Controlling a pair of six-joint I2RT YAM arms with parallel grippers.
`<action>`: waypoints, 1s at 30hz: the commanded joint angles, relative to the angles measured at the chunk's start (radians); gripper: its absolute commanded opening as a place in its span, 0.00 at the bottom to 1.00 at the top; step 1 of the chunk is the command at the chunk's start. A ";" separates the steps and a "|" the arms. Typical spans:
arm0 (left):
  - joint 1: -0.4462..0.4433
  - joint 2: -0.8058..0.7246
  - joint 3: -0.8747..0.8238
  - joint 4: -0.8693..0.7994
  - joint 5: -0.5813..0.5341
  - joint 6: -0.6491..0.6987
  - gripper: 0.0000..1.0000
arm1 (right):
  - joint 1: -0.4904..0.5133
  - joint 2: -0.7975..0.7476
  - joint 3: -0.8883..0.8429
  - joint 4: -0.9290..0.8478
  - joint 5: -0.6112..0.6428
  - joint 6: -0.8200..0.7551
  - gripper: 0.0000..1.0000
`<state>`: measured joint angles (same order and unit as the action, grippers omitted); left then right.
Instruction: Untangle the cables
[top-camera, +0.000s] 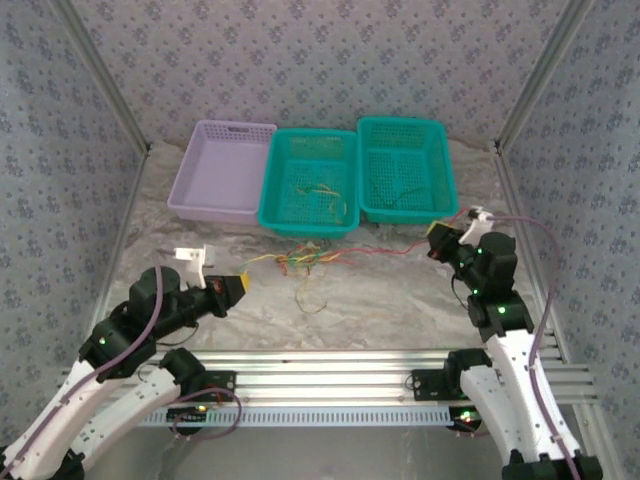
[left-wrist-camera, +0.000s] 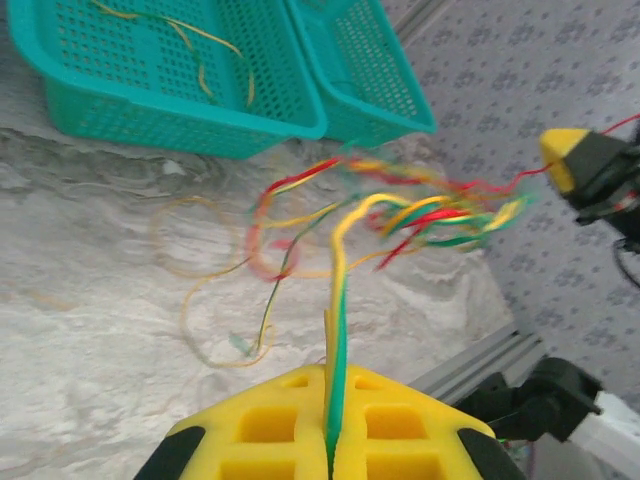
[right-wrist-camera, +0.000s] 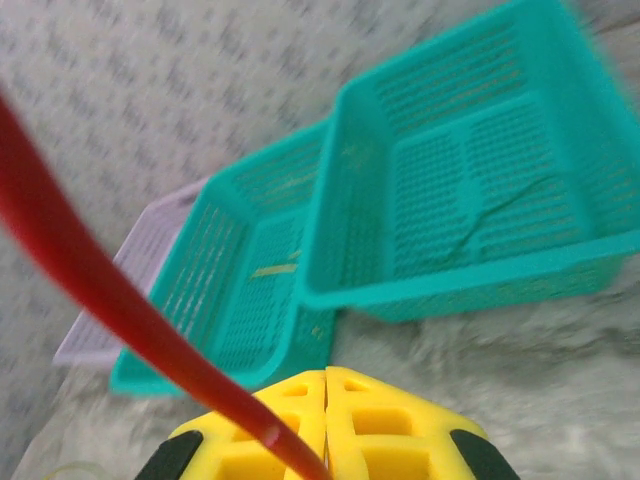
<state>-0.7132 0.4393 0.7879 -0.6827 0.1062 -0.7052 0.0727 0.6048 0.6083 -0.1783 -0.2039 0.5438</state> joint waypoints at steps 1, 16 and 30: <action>0.009 0.010 0.086 -0.110 -0.092 0.091 0.00 | -0.072 -0.012 0.010 -0.099 0.077 0.061 0.00; 0.011 0.016 0.054 -0.110 -0.071 0.116 0.00 | -0.078 0.111 0.215 -0.094 0.051 0.037 0.00; 0.010 0.128 0.001 0.106 0.085 0.100 0.00 | 0.067 0.456 0.596 -0.064 0.337 -0.059 0.00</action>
<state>-0.7086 0.5686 0.7807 -0.6655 0.1375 -0.6029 0.0898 0.9928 1.1336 -0.2604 0.0872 0.5350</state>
